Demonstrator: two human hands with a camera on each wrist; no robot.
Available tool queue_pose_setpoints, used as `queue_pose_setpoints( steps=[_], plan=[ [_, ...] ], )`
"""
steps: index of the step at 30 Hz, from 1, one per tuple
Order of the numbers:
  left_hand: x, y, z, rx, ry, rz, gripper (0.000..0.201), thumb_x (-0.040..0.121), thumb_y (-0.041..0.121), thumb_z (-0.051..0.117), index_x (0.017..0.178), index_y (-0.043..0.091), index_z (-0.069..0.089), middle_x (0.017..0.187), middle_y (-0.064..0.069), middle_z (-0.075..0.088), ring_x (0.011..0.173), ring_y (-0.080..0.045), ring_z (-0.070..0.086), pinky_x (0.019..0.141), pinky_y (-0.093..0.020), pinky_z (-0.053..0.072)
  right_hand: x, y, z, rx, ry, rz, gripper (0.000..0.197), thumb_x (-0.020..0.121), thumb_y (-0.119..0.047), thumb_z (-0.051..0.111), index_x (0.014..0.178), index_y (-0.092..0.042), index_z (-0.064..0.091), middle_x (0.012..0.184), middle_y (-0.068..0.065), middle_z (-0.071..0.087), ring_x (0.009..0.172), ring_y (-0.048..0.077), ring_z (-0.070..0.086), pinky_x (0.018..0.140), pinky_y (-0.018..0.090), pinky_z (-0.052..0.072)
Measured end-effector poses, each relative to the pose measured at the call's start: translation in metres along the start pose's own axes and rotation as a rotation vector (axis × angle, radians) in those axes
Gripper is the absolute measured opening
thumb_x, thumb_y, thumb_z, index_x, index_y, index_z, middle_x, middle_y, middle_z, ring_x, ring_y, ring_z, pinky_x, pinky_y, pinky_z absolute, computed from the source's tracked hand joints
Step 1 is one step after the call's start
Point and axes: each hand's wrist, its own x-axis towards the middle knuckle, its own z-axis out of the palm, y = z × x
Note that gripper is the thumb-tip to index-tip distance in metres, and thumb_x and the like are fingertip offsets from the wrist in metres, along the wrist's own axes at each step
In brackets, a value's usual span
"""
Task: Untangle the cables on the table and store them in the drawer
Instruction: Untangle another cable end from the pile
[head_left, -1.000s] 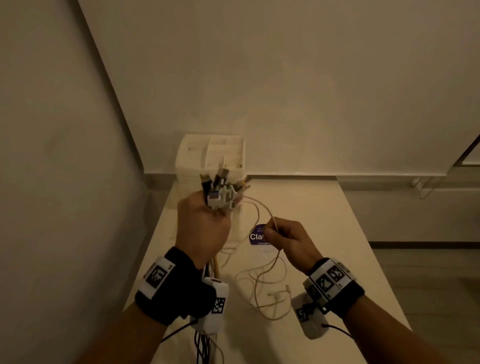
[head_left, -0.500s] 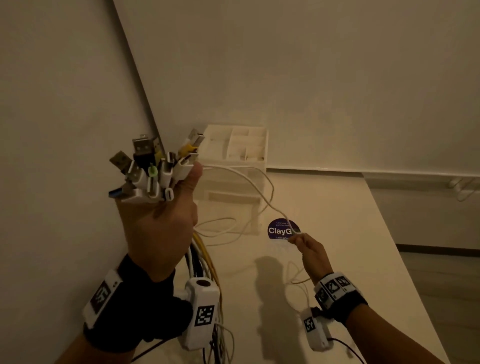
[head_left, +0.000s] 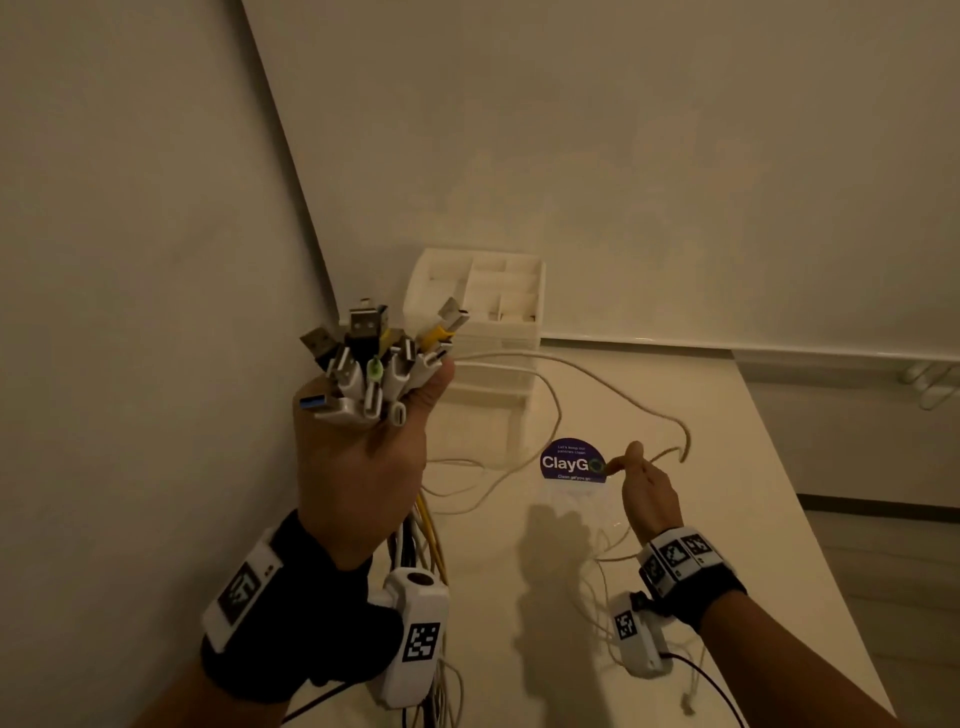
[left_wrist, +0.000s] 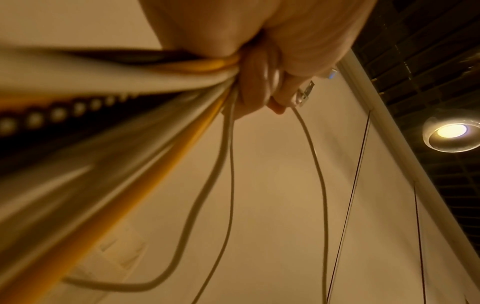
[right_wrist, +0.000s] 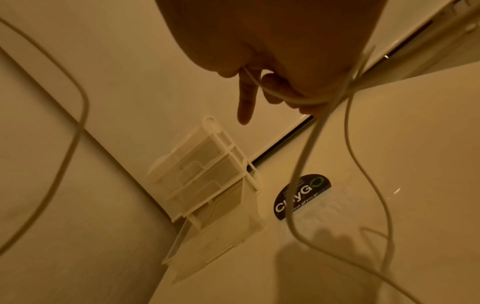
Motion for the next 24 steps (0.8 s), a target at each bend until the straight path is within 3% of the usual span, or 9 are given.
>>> queue_pose_setpoints(
  steps=[2,4,6,9,11,16,19,21,24],
  plan=[
    [0.0,0.0,0.002,-0.006,-0.022,0.023,0.014,0.083,0.049,0.068,0.079,0.036,0.062,0.06,0.021,0.056,0.055,0.014,0.046,0.059,-0.01,0.035,0.0,0.0,0.002,0.012,-0.043,0.002,0.07,0.1,-0.052,0.016,0.086,-0.01,0.071,0.085,-0.002,0.055,0.087,0.021,0.048,0.082,0.03,0.036],
    [-0.001,0.001,0.005,-0.055,-0.032,0.024,0.013,0.083,0.042,0.068,0.083,0.03,0.062,0.062,0.024,0.057,0.056,0.016,0.047,0.058,-0.007,0.038,0.002,0.004,0.005,0.04,-0.075,0.014,0.073,0.096,-0.06,0.016,0.074,-0.015,0.07,0.062,-0.007,0.051,0.066,0.023,0.05,0.07,0.033,0.04],
    [0.0,-0.001,0.005,-0.057,-0.037,0.014,0.013,0.083,0.043,0.068,0.083,0.032,0.063,0.061,0.024,0.057,0.056,0.016,0.047,0.057,-0.007,0.038,0.003,0.01,0.007,0.035,-0.087,0.026,0.069,0.095,-0.061,0.02,0.076,-0.018,0.07,0.052,-0.002,0.055,0.051,0.022,0.051,0.061,0.032,0.041],
    [0.0,-0.001,0.002,-0.003,-0.038,0.004,0.014,0.082,0.053,0.067,0.078,0.039,0.064,0.059,0.019,0.056,0.054,0.013,0.046,0.059,-0.012,0.035,0.0,0.012,0.003,0.168,-0.144,0.069,0.057,0.099,-0.053,0.029,0.093,-0.012,0.069,0.07,0.011,0.073,0.053,0.026,0.065,0.052,0.029,0.042],
    [0.001,-0.002,0.0,-0.006,-0.03,0.005,0.013,0.081,0.053,0.067,0.077,0.041,0.065,0.06,0.019,0.057,0.054,0.012,0.046,0.061,-0.014,0.034,-0.001,0.013,0.0,0.261,-0.178,0.121,0.054,0.099,-0.05,0.033,0.097,-0.007,0.066,0.083,0.015,0.074,0.061,0.031,0.068,0.052,0.029,0.044],
    [0.002,-0.004,-0.004,-0.027,-0.033,-0.003,0.013,0.08,0.053,0.069,0.075,0.042,0.065,0.059,0.02,0.056,0.054,0.012,0.045,0.058,-0.012,0.033,-0.002,0.011,0.0,0.181,-0.072,0.158,0.074,0.098,-0.055,0.023,0.082,0.002,0.067,0.061,0.007,0.042,0.063,0.022,0.045,0.059,0.036,0.052],
    [0.002,-0.004,-0.002,-0.049,-0.039,0.006,0.01,0.081,0.049,0.069,0.077,0.04,0.065,0.06,0.022,0.057,0.055,0.015,0.047,0.057,-0.009,0.036,0.001,0.011,0.0,0.169,-0.055,0.146,0.076,0.098,-0.056,0.021,0.077,0.001,0.066,0.051,0.006,0.041,0.054,0.022,0.043,0.062,0.037,0.048],
    [0.002,-0.003,-0.001,-0.081,-0.031,0.008,0.011,0.08,0.044,0.069,0.081,0.034,0.063,0.061,0.025,0.057,0.057,0.016,0.048,0.057,-0.007,0.038,0.001,0.008,0.0,0.263,-0.074,0.127,0.067,0.099,-0.052,0.027,0.078,-0.002,0.065,0.053,0.011,0.051,0.054,0.024,0.049,0.065,0.038,0.046],
    [0.001,-0.004,-0.002,-0.051,-0.028,0.006,0.019,0.081,0.048,0.068,0.082,0.031,0.061,0.06,0.023,0.057,0.056,0.016,0.047,0.057,-0.008,0.037,-0.004,0.002,-0.003,0.418,-0.161,0.098,0.047,0.101,-0.043,0.034,0.087,-0.011,0.066,0.083,0.012,0.07,0.075,0.026,0.063,0.072,0.04,0.046]
  ],
)
